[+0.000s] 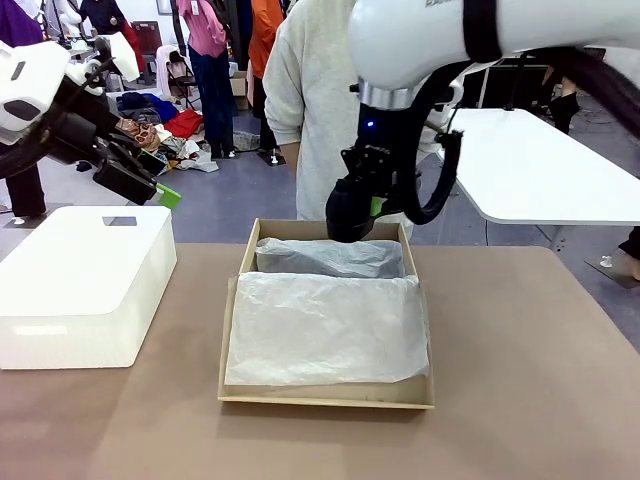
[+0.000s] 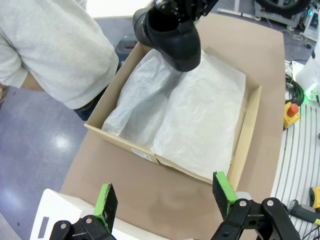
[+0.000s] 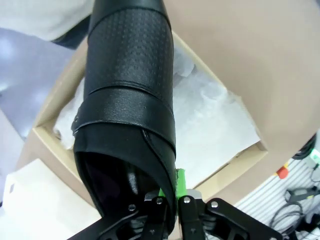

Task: Pack the shoes into the box.
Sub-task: Place the other shoe of the Shoes into the Shoes Box.

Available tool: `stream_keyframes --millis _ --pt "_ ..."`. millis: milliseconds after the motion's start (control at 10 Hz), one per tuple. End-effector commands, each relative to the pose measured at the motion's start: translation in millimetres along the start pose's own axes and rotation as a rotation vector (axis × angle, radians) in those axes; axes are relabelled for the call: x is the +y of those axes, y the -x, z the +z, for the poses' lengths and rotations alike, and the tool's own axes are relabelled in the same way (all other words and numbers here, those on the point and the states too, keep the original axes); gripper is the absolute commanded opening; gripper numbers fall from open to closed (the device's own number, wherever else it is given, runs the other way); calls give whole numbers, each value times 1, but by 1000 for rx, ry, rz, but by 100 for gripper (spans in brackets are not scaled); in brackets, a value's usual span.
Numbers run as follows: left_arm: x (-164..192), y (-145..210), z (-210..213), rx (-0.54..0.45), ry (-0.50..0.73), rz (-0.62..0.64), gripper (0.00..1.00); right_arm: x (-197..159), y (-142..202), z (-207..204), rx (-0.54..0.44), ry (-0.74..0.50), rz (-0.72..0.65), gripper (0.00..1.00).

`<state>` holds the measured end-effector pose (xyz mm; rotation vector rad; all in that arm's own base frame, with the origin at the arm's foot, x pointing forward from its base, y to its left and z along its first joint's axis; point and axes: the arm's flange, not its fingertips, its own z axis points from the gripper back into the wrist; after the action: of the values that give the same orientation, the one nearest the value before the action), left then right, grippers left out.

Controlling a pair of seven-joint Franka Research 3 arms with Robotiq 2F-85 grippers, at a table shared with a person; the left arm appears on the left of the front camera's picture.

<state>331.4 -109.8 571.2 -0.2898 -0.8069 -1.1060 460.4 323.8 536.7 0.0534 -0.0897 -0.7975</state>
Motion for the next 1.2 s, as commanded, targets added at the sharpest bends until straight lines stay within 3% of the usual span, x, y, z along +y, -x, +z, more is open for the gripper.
stream_keyframes --millis 0,700,1100 --pt "0 0 1 -7 9 -1 100 16 3 -1 -34 -15 -72 0" --pt "0 0 1 -7 9 -1 100 10 6 -14 4 10 -40 0" --pt "0 0 1 -7 9 -1 100 40 58 -20 -15 -22 -277 0"
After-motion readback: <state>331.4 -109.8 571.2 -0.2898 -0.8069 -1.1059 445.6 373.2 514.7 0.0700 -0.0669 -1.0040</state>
